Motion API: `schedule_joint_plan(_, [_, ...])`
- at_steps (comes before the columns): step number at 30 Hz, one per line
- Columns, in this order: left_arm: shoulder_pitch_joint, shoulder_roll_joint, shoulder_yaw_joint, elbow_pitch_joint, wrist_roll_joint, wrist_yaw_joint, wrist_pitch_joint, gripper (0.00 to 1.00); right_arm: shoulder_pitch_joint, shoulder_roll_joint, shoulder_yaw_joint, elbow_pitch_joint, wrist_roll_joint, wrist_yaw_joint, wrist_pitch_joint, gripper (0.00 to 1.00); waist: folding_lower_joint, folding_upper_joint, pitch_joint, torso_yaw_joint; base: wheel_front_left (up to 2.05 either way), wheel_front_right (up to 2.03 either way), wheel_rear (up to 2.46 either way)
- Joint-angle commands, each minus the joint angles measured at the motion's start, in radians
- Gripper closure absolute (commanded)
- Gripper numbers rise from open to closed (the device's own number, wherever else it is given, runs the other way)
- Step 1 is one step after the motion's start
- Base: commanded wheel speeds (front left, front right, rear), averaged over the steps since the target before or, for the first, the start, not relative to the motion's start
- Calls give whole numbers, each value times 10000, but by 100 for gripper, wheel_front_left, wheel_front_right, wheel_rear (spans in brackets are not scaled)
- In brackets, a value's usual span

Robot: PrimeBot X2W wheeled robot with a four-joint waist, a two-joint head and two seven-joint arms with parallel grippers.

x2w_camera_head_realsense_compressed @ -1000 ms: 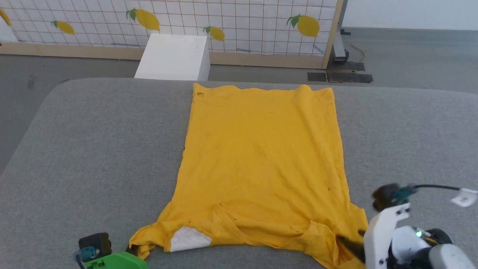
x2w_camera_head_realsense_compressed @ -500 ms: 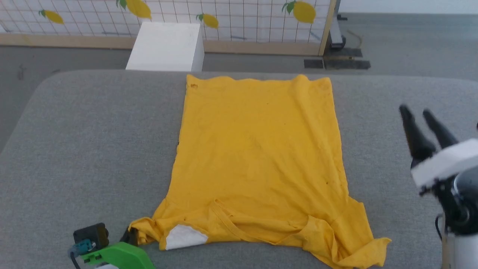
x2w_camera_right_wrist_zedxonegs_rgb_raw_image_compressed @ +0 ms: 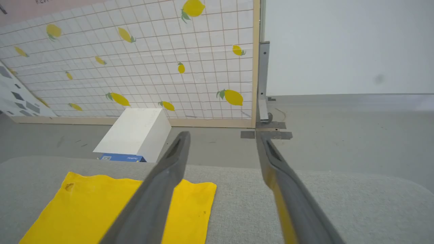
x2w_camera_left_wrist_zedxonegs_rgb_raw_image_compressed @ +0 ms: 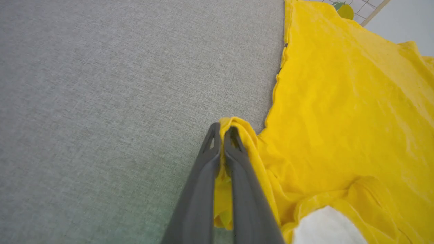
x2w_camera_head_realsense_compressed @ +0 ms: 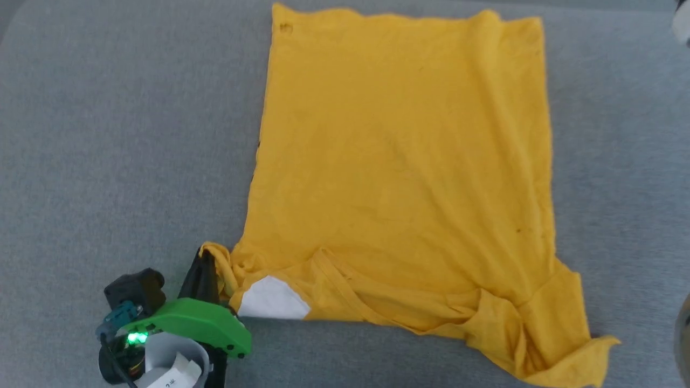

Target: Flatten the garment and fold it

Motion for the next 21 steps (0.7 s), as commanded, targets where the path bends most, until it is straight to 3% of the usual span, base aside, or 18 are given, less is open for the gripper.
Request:
schedule_joint_plan(1, [-172,-49,-34,-95,67,30,-92,100,-476,-93,113,358,-361,35,445,0,-2,0,1747,1161,0,0,0])
schedule_joint_plan(11, [-362,-206,-250,-560,171,-14,-298,100,-3068,-529,878,1905,-1973,35,4663,0,-2,0,3071,1897,0,0,0])
schedule_joint_plan(15, [-425,-256,-306,-656,198,-29,-387,100,-3247,-715,956,1941,-2537,35,6235,0,-2,0,3371,2038,0,0,0])
schedule_joint_plan(21, [-457,-256,-350,-750,208,-31,-415,100,-3075,-694,1076,1309,-2695,35,7371,0,-2,0,3676,2042,0,0,0])
